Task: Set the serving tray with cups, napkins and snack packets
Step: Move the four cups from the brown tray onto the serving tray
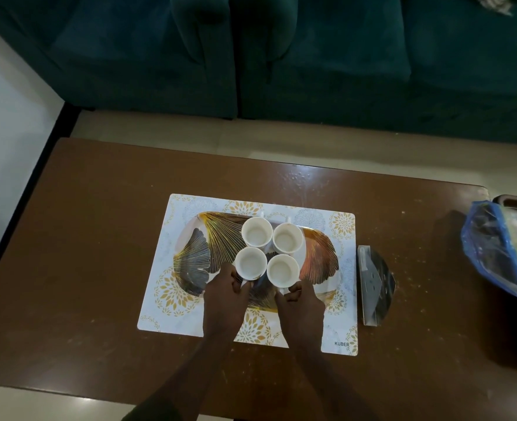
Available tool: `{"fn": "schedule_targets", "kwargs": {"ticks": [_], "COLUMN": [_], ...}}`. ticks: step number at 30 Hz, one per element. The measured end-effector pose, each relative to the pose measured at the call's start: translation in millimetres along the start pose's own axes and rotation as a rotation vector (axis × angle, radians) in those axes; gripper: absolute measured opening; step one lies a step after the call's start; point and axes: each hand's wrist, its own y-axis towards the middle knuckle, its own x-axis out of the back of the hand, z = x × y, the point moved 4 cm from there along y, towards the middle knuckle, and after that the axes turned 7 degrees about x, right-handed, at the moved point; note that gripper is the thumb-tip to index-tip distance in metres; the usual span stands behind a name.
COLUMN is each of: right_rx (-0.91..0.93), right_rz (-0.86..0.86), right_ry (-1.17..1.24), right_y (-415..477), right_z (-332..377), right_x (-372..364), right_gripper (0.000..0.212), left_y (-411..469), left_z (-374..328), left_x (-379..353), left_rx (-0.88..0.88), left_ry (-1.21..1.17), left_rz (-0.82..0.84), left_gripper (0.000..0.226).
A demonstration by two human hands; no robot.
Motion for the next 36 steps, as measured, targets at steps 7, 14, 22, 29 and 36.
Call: {"fn": "schedule_targets", "kwargs": {"ticks": [7,14,22,29,36], "right_rx": [0.003,0.017,0.241,0.280,0.224], "right_rz": [0.022,0.066,-0.049,-0.210,-0.312], "right_ry": [-0.005,-0.018,0.129,0.195,0.068], "right_y": [5.1,6.6,30.3,81.3,115.9], "right_z": [-1.2,-5.8,23.1,23.8,-57.6], "right_x": [1.1,8.3,75.0,167.5,278.9], "right_gripper": [0.034,0.050,0.030,0.020,0.019], "left_y": [2.9,5.2,11.1,5.7,-36.6], "left_z": [4.6,14.4,-35.3,-136.1,-225.0], "left_x": [-5.3,-0.7,15.8,-21.2,-112.4], "left_rx": [0.007,-0.012,-0.209,-0.418,-0.502], "left_ry": [-0.009,-0.033,0.029,-0.051,-0.060], "left_rz": [-0.003,0.006,-0.184,-0.146,0.041], "left_gripper": [0.025,0.052,0.057,0.050,0.057]}}
